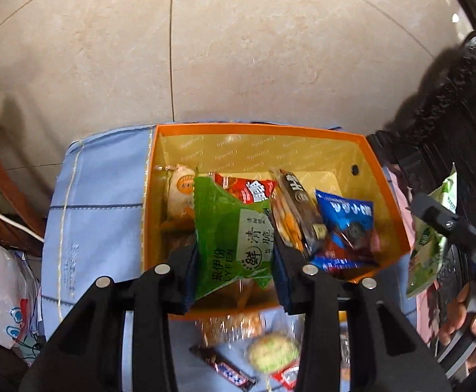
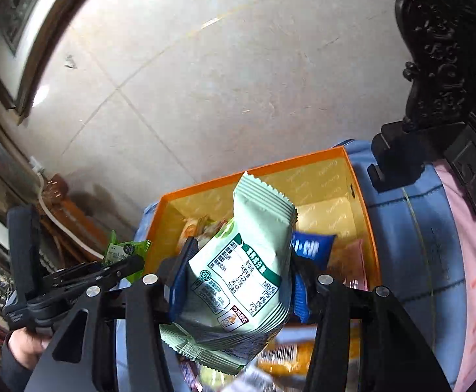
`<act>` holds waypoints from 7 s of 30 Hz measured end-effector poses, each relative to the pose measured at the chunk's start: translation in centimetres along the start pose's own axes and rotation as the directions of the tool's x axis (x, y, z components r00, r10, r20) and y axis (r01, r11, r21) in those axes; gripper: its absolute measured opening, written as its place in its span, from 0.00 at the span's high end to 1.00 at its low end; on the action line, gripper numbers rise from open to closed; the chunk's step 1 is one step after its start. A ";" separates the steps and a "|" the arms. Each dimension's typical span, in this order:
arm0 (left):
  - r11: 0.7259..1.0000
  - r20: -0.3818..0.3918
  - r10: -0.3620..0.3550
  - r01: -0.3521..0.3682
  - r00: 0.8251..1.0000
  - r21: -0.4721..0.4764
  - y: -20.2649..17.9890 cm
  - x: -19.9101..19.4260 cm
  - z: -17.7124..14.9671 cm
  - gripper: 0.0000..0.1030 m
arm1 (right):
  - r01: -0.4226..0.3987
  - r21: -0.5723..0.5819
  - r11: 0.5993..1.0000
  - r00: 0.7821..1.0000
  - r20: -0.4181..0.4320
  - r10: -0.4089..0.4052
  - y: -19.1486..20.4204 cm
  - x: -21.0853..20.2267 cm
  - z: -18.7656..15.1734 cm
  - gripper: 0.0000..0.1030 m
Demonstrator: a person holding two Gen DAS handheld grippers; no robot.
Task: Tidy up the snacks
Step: 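Drop the green pastry bag with left tool into the box while right tool drops the pale green bag, then grasp the chocolate bar with left tool while right tool grasps the pink-edged cookie pack, then drop the chocolate bar with left tool into the box while right tool drops the cookie pack, then grasp the round green-printed cake pack with left tool while right tool grasps the seed bag, then drop the cake pack with left tool into the box while right tool drops the seed bag, then grasp a yellow barcoded bread bag with right tool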
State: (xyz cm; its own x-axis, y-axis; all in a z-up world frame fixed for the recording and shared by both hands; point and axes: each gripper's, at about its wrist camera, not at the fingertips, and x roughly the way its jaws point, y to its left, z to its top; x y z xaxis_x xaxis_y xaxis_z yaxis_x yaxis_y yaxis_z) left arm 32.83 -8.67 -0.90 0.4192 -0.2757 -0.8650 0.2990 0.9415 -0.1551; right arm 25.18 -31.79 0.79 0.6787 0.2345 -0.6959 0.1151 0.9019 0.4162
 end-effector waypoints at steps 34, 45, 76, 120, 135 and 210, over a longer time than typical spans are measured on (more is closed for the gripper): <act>0.948 -0.356 0.177 -0.256 0.918 -0.188 4.9 5.9 -16.4 0.05 | 0.231 0.093 0.968 0.960 -0.184 -0.212 -8.0 -6.8 -17.9 0.06; 0.967 -0.371 0.135 -0.204 0.919 -0.152 2.4 8.3 -17.0 0.40 | 0.250 -0.141 0.958 0.935 -0.222 -0.277 -5.5 -5.3 -21.0 0.06; 0.990 -0.240 0.020 -0.052 0.971 -0.129 4.9 -2.7 -18.5 0.84 | -0.175 -0.053 0.983 0.928 -0.342 0.146 -0.7 -8.4 -17.9 0.59; 0.982 -0.124 0.188 -0.190 0.974 -0.003 3.2 -1.6 -12.4 0.04 | 0.095 -0.457 0.884 0.955 -0.208 -0.210 0.1 -0.8 -18.4 0.07; 0.987 -0.244 0.132 -0.104 0.961 0.124 -0.5 1.0 -16.9 0.04 | -0.037 -0.254 0.967 0.895 -0.439 -0.081 -3.8 -0.1 -21.1 0.30; 0.991 -0.195 0.103 -0.118 0.976 -0.069 2.6 1.2 -14.6 0.05 | 0.405 -0.094 0.910 0.883 -0.217 -0.415 -11.4 1.4 -13.9 0.08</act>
State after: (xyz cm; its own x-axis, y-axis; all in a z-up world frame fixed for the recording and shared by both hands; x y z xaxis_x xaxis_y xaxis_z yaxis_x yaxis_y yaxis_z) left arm 21.64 -3.71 -9.34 0.2728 -0.1346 -0.9526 0.1879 0.9785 -0.0845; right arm 14.77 -36.72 -13.10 0.3941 -0.0888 -0.9148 0.3108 0.9496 0.0417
